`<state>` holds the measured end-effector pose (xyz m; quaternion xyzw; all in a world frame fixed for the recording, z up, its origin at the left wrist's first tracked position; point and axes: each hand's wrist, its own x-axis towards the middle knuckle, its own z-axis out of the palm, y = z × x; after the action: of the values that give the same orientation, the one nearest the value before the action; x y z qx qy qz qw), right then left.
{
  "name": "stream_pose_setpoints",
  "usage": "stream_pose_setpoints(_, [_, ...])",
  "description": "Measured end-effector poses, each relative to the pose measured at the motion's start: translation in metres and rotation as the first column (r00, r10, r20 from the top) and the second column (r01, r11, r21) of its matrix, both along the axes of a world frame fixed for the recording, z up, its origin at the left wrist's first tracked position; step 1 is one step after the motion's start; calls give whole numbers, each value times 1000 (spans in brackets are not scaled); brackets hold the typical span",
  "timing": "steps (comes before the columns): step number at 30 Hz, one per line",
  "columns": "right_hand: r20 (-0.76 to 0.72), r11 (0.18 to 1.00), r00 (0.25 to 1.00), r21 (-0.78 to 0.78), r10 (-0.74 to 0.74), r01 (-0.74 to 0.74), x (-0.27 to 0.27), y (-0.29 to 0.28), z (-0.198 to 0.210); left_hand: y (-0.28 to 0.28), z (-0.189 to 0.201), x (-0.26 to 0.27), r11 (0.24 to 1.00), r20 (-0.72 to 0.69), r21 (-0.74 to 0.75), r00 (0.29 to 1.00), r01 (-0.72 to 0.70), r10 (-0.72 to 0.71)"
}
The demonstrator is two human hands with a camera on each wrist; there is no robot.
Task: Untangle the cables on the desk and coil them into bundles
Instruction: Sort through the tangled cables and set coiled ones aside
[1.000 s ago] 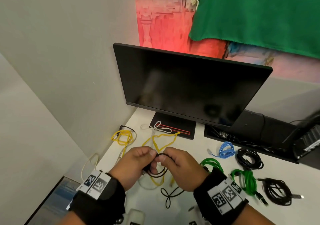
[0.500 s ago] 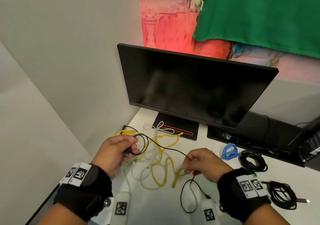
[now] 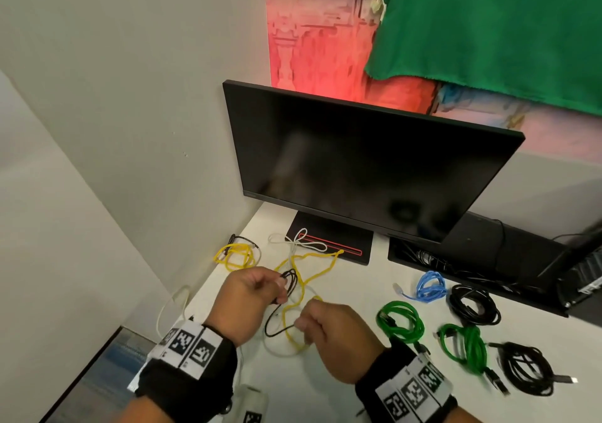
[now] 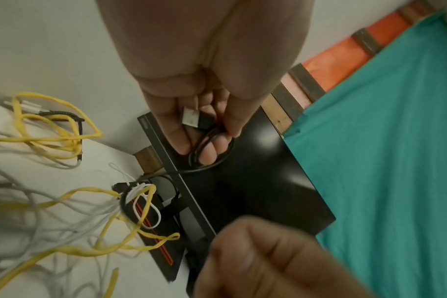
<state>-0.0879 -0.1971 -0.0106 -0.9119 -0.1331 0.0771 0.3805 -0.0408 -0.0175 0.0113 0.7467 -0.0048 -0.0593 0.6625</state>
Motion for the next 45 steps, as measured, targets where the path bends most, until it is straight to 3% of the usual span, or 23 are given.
stream_pose_setpoints(2, [81,991,993,116,-83,73,4,0,9,-2,1,-7,997,-41,-5,997,72,-72])
stream_pose_setpoints(6, [306,963,915,144,-262,227,11,1,9,-5,5,-18,982,-141,-109,975,155,-169])
stream_pose_setpoints(8, [333,952,893,146,-302,267,11,3,5,-7,9,-20,970,-180,-184,965,158,-191])
stream_pose_setpoints(12, [253,937,904,160,-344,312,9,6,-1,-9,17,-23,938,-221,-302,944,171,-243])
stream_pose_setpoints(16, [266,915,879,201,-396,351,13,7,-2,-10,17,-21,883,-274,-449,919,138,-283])
stream_pose_setpoints(20, [223,902,892,284,-392,325,16,6,-7,-11,18,-18,901,-265,-356,898,247,-351])
stream_pose_setpoints(23, [24,848,938,435,-345,301,19,-1,-9,-9,21,-11,939,-238,-268,929,217,-283])
stream_pose_setpoints(26, [-235,778,946,542,-224,319,20,-28,-16,5,27,3,896,-262,-444,957,-3,-126])
stream_pose_setpoints(28, [-255,788,936,511,-244,344,15,-49,-21,19,32,11,873,-261,-483,963,-65,-72])
stream_pose_setpoints(32, [-216,745,863,437,-456,503,9,-65,-29,26,28,15,901,-223,-428,974,-68,-32])
stream_pose_setpoints(34, [-137,800,849,287,-510,527,10,-60,-31,18,22,13,927,-186,-373,982,-35,-38])
stream_pose_setpoints(36, [-81,896,898,75,-432,438,10,-49,-27,7,18,11,960,-128,-279,991,-6,-31])
stream_pose_setpoints(39, [-71,981,986,-137,-149,139,4,-29,-15,-4,13,9,992,-21,-100,997,71,-73])
stream_pose_setpoints(42, [-59,997,997,-48,51,-54,-1,-9,3,-9,7,1,979,11,93,983,181,-183])
stream_pose_setpoints(45, [75,998,997,51,22,-26,3,-2,15,-9,5,-8,962,-37,73,965,263,-261])
